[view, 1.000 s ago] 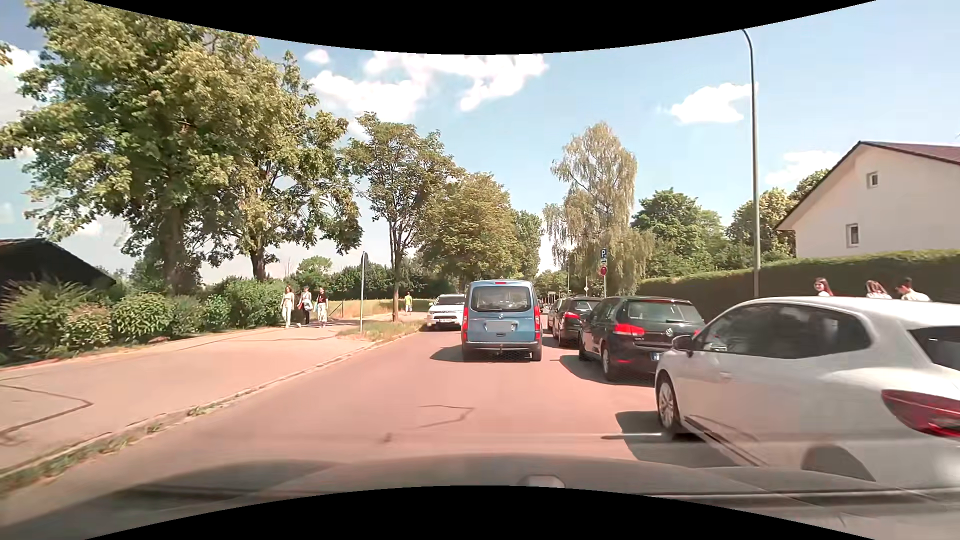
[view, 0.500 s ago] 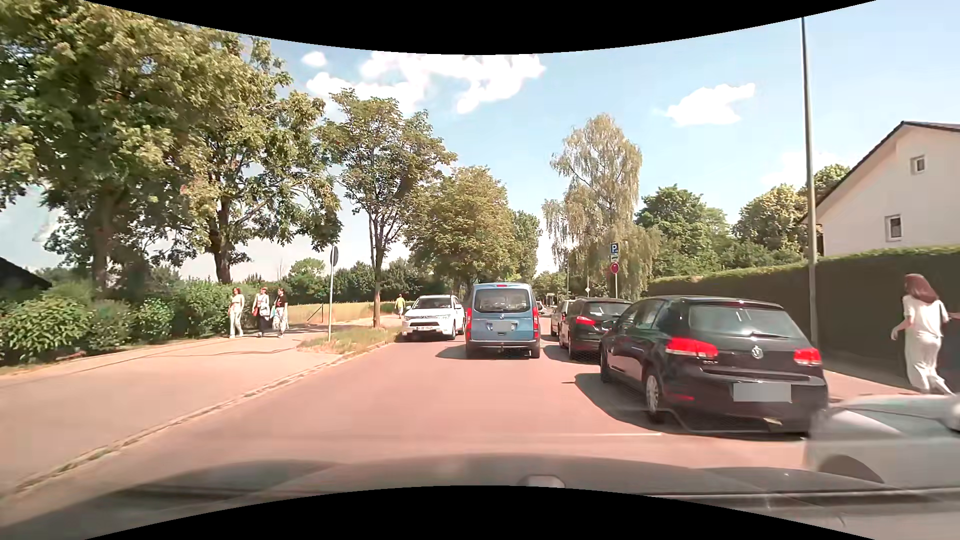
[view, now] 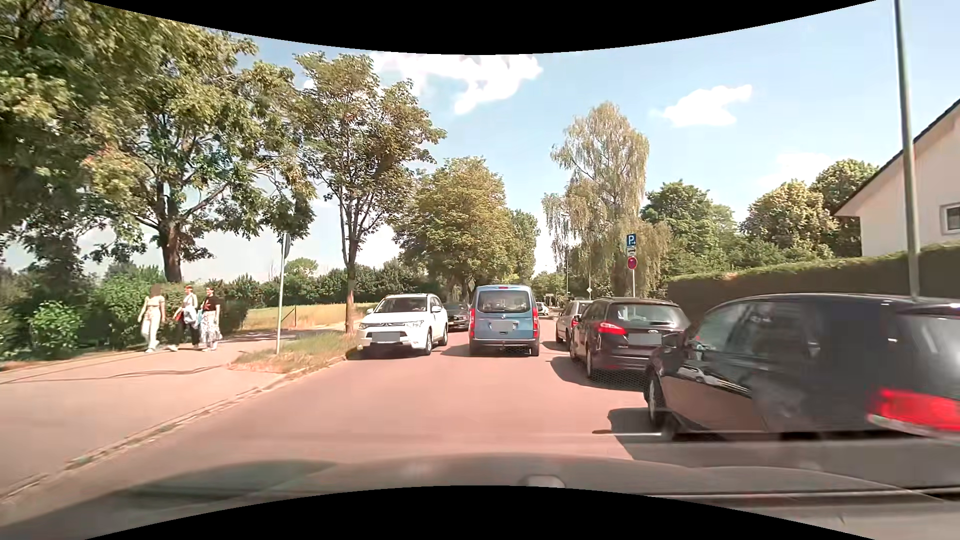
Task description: Follow the waypoints while adhering to traffic rules and regulations
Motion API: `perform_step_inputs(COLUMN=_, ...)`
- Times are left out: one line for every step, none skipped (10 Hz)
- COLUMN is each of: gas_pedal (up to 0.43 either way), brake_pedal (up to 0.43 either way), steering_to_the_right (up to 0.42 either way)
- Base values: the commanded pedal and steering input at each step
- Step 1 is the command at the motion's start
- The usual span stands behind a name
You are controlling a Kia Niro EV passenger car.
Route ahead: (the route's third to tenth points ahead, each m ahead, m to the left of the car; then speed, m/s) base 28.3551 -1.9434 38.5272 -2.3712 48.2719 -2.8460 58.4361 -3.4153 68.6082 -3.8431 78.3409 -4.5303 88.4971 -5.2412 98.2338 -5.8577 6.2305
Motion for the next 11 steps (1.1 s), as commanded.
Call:
perform_step_inputs(gas_pedal=0.248, brake_pedal=0.000, steering_to_the_right=-0.001)
perform_step_inputs(gas_pedal=0.248, brake_pedal=0.000, steering_to_the_right=-0.008)
perform_step_inputs(gas_pedal=0.248, brake_pedal=0.000, steering_to_the_right=-0.006)
perform_step_inputs(gas_pedal=0.248, brake_pedal=0.000, steering_to_the_right=-0.005)
perform_step_inputs(gas_pedal=0.248, brake_pedal=0.000, steering_to_the_right=-0.005)
perform_step_inputs(gas_pedal=0.248, brake_pedal=0.000, steering_to_the_right=-0.005)
perform_step_inputs(gas_pedal=0.248, brake_pedal=0.000, steering_to_the_right=-0.003)
perform_step_inputs(gas_pedal=0.228, brake_pedal=0.000, steering_to_the_right=0.004)
perform_step_inputs(gas_pedal=0.177, brake_pedal=0.000, steering_to_the_right=0.009)
perform_step_inputs(gas_pedal=0.169, brake_pedal=0.000, steering_to_the_right=0.011)
perform_step_inputs(gas_pedal=0.138, brake_pedal=0.000, steering_to_the_right=0.012)
